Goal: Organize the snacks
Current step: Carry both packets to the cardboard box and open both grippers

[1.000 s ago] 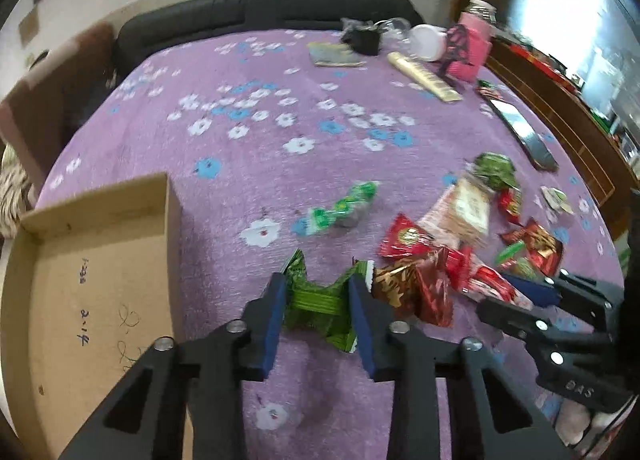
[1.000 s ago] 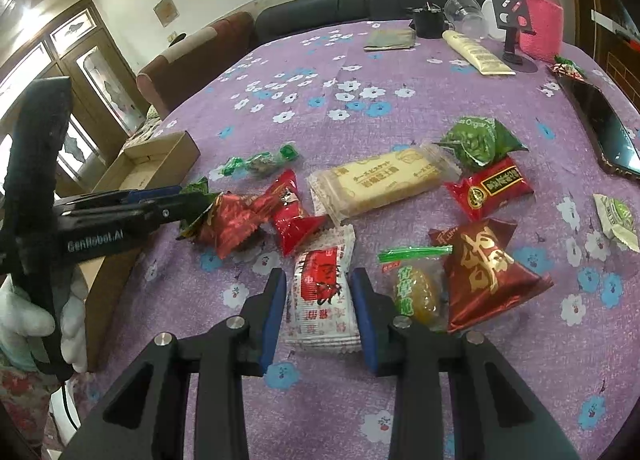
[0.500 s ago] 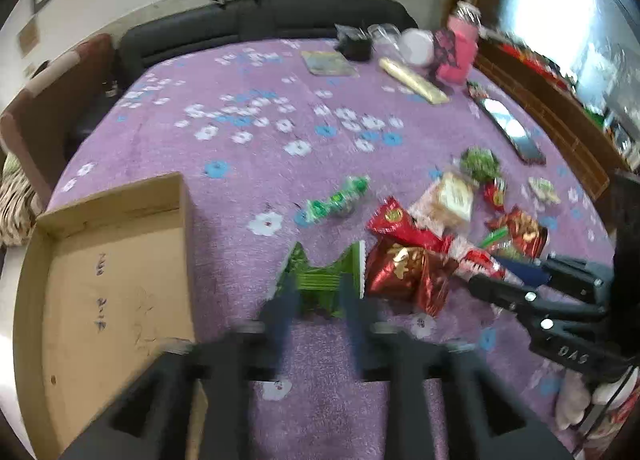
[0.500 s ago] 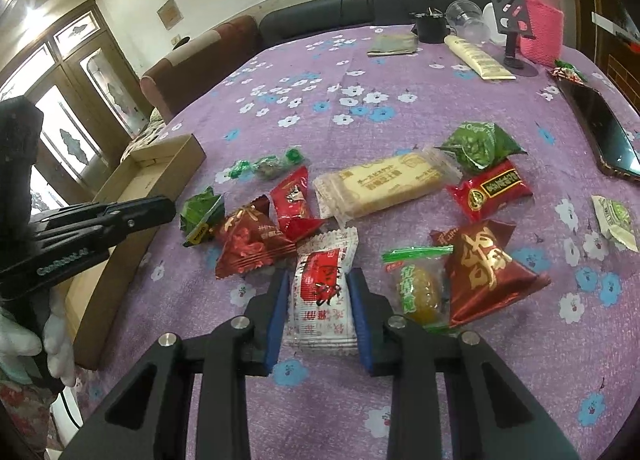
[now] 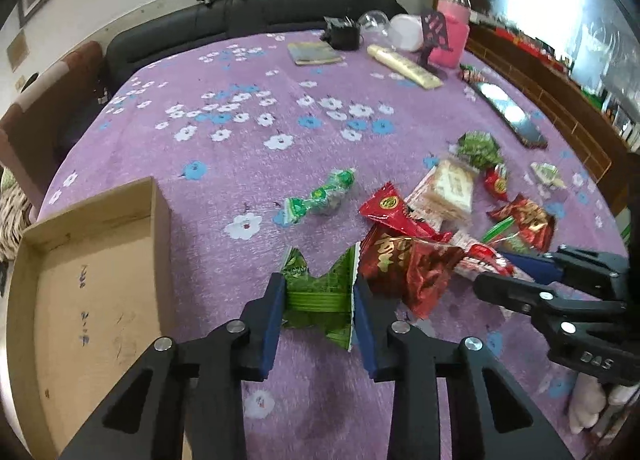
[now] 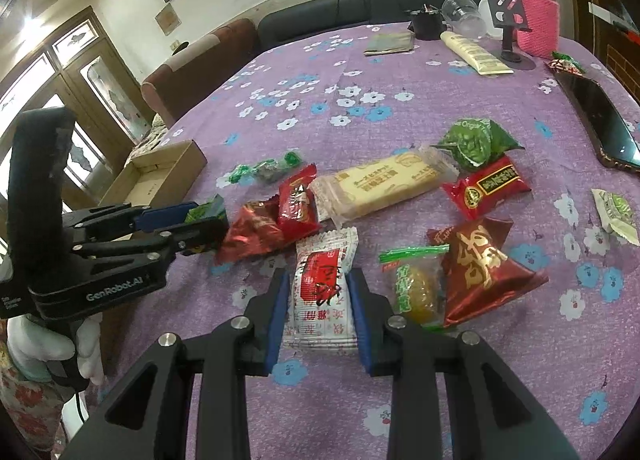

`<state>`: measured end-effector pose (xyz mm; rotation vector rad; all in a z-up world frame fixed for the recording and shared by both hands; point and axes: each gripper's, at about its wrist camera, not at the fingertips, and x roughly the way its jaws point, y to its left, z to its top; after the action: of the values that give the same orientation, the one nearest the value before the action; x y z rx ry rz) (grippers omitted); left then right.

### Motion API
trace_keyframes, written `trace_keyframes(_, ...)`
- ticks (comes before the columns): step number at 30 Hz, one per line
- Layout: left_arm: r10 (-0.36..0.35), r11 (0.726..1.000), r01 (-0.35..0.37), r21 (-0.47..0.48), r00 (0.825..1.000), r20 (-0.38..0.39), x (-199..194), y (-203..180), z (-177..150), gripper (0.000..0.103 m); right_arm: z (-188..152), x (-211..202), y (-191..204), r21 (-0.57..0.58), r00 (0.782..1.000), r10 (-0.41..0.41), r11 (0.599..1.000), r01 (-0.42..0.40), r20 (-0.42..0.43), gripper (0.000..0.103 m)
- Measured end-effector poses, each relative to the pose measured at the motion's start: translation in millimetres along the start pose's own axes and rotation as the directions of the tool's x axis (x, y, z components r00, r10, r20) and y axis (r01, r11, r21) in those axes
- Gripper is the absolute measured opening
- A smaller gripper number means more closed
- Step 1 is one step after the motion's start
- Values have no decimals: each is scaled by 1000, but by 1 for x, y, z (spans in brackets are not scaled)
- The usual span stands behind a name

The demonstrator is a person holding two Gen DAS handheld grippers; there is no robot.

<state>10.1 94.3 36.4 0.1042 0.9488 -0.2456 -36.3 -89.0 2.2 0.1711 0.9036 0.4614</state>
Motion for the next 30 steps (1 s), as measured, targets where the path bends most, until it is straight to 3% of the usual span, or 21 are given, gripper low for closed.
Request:
trace_keyframes(10,-51,986,80,-148,981,189,-96,22,-36,34,-2,-4,6,-21,1000,-5,1000,6,18,28)
trace_keyframes(14,-35,972,89,-217,970,242,-126,47,-57,34,-3,-13,3,10,999,-13,1000,12,49,28)
trace_keyframes(21,53,940,36,-338,966,251,-145,106,-95,34,-11,-54,26,36,994,26,999,-30,102,28)
trace_keyframes(27,160,899,-56,-435,965,208,-141,151,-125,34,0,-66,92,-76,991,90,994,-83,98,28)
trace_keyframes(30,190,888,-90,-451,965,182,-139,166,-132,34,8,-51,133,-124,986,160,980,-153,49,28)
